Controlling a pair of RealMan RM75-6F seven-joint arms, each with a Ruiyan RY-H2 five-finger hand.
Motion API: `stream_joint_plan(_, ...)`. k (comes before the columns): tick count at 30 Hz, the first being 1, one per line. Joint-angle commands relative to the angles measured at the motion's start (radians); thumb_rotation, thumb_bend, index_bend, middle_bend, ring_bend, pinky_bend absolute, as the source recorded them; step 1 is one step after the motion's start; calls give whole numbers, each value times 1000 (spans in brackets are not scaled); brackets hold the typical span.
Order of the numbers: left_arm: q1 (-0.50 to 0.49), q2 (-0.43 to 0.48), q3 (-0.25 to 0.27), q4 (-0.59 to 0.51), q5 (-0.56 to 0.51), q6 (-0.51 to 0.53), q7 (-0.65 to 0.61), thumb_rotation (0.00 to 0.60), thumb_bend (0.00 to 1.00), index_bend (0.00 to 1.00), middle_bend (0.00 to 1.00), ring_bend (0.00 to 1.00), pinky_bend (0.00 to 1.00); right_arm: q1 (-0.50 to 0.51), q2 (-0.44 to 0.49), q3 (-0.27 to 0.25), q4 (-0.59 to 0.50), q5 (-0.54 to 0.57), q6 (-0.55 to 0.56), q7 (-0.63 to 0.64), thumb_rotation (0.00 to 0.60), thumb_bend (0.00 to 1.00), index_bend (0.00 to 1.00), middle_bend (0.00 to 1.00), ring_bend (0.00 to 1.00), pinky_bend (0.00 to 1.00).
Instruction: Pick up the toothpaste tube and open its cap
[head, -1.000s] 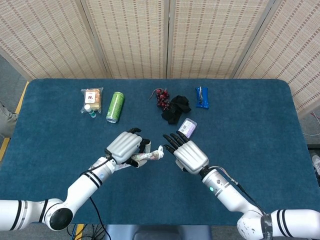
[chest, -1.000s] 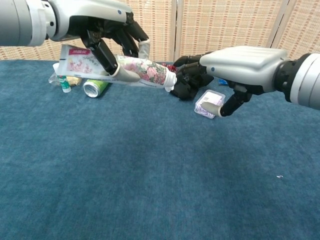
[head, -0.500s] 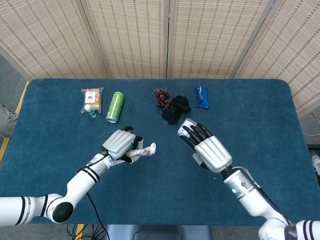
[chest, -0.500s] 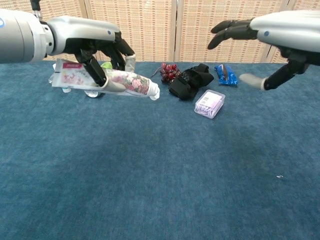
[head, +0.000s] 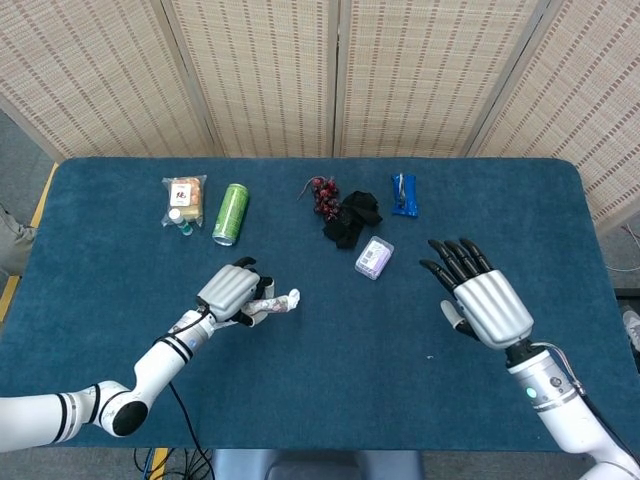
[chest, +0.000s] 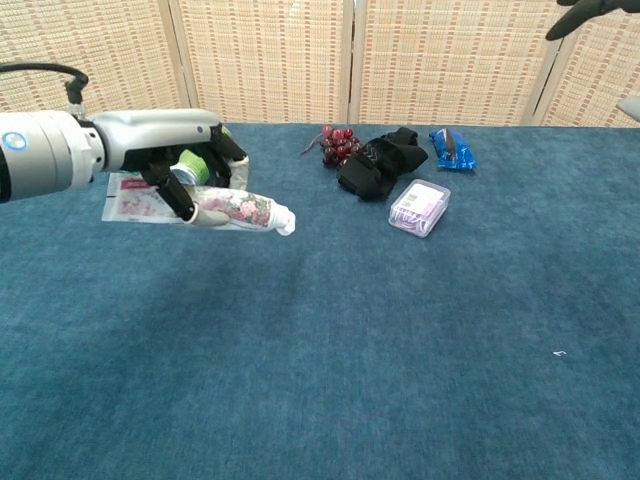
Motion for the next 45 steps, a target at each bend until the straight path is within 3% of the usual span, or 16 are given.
stream_joint_plan(1,20,-33,17,55,30,-11,-23,600,342,446,616,369,110,-18,11,-2,13,-3,6,19,600,390,182,0,0,0)
stream_joint_plan(11,64,-66,28,138,91,11,-32,600,342,280,396,221,110,-66,33,10,38,-2,22,77,600,390,182,0,0,0)
stream_joint_plan(19,123,-8,23,85,120,74,-43,600,342,259,320,187,110,-104,52,16,55,-2,41,97,600,391,182,0,0,0)
stream_joint_plan(30,354,161,62,-38,139,344,-63,600,342,257,306,187,110,-199,70,-1,123,34,88,141,600,392,161,0,0,0)
stream_joint_plan(36,499,181,114,-37,225,535,-42,600,342,257,301,187,110,-264,45,-12,177,43,140,170,600,392,113,0,0,0)
stream_joint_plan(45,654,203,163,-66,331,694,-60,600,342,259,294,187,110,-367,3,-33,206,24,243,170,600,392,113,0,0,0)
